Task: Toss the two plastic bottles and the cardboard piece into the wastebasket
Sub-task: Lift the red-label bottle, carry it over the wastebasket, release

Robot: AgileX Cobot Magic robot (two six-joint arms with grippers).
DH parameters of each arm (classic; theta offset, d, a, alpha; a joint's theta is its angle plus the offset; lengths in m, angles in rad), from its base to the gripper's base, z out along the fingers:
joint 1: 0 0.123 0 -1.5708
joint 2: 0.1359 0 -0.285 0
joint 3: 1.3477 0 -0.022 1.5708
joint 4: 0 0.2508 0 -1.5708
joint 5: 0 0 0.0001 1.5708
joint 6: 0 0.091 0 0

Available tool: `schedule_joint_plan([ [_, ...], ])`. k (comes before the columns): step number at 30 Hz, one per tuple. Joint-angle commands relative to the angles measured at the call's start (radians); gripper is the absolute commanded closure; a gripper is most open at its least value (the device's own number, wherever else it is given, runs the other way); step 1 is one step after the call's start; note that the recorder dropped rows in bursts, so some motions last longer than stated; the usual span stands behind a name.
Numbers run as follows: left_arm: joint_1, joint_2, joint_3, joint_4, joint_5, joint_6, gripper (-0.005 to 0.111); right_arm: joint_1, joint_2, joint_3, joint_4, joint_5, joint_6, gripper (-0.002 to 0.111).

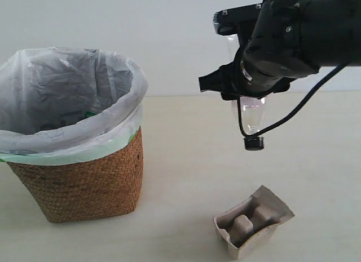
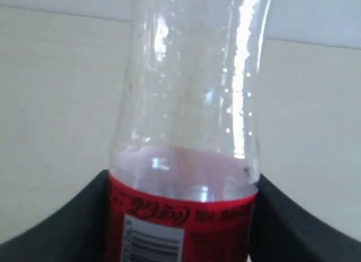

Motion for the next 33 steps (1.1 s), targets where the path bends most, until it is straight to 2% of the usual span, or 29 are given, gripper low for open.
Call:
schedule_joint_plan([
  [1,-0.004,-0.003,0.004,0.002,0.000,-0.003,0.103,-0.038,-0.022,0.005,-0.023,0.125,0.012,0.108],
  [6,-0.004,-0.003,0.004,0.002,0.000,-0.003,0.103,-0.147,-0.041,0.005,0.065,0.122,-0.130,0.108],
  [10,-0.004,-0.003,0.004,0.002,0.000,-0.003,0.103,-0.339,-0.097,0.007,0.290,0.040,-0.384,0.108],
  [13,-0.004,-0.003,0.004,0.002,0.000,-0.003,0.103,-0.415,-0.113,0.007,0.426,0.011,-0.581,0.108],
  [17,-0.004,-0.003,0.004,0.002,0.000,-0.003,0.103,-0.489,-0.126,0.007,0.572,-0.013,-0.707,0.108],
  [21,-0.004,-0.003,0.004,0.002,0.000,-0.003,0.103,-0.531,-0.128,0.007,0.670,0.013,-0.789,0.108],
  [33,-0.004,-0.003,0.004,0.002,0.000,-0.003,0.103,-0.533,-0.128,0.007,0.687,0.016,-0.786,0.108],
])
